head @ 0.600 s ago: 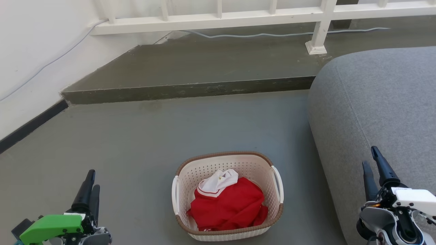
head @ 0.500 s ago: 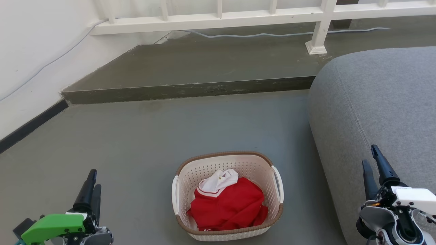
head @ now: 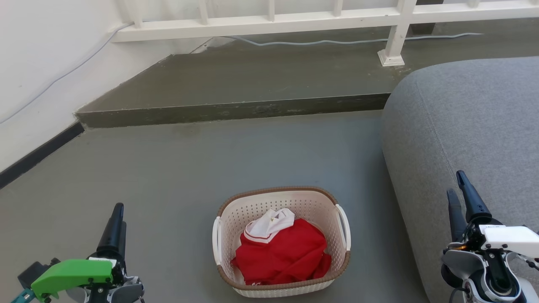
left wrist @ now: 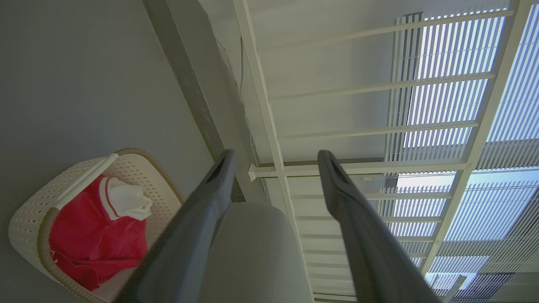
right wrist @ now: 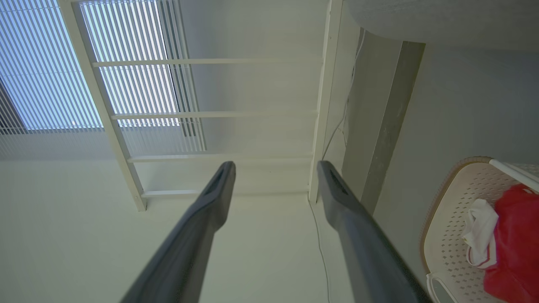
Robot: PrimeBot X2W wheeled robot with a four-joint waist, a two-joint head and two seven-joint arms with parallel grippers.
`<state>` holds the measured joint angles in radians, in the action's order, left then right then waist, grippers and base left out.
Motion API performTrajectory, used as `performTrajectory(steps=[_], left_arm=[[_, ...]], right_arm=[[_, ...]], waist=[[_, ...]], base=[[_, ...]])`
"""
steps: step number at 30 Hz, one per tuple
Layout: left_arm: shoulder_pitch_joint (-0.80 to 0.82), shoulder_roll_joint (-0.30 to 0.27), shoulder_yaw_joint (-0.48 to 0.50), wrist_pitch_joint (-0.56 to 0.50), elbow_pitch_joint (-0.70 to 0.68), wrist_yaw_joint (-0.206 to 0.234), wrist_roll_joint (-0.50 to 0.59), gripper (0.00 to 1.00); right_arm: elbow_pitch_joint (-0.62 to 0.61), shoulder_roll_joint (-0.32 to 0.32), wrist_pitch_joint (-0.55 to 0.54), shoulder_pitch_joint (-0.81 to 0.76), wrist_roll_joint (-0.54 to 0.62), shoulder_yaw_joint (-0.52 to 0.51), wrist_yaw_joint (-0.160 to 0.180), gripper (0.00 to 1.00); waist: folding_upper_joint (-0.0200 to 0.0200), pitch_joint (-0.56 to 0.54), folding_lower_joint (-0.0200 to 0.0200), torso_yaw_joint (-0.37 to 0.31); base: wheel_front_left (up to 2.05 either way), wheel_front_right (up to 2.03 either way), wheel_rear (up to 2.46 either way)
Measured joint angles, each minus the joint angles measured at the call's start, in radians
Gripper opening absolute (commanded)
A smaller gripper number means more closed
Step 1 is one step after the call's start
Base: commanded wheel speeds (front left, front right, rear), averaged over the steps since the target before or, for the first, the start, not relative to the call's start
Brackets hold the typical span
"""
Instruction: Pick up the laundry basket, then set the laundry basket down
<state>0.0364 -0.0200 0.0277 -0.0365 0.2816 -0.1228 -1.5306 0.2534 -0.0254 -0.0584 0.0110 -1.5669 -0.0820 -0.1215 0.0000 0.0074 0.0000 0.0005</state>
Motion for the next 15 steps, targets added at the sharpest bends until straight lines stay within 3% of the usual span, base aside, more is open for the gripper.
performTrajectory(steps=[15], left_arm=[[0.005,-0.032,-0.064,0.055,-0.009,0.000,0.187,1.00]], right_arm=[[-0.045,-0.044,0.069,0.002,0.124,0.080,0.000,1.00]], waist=[[0.0000,0.004,0.0000,-0.003]], base=[[0.00,0.00,0.00]])
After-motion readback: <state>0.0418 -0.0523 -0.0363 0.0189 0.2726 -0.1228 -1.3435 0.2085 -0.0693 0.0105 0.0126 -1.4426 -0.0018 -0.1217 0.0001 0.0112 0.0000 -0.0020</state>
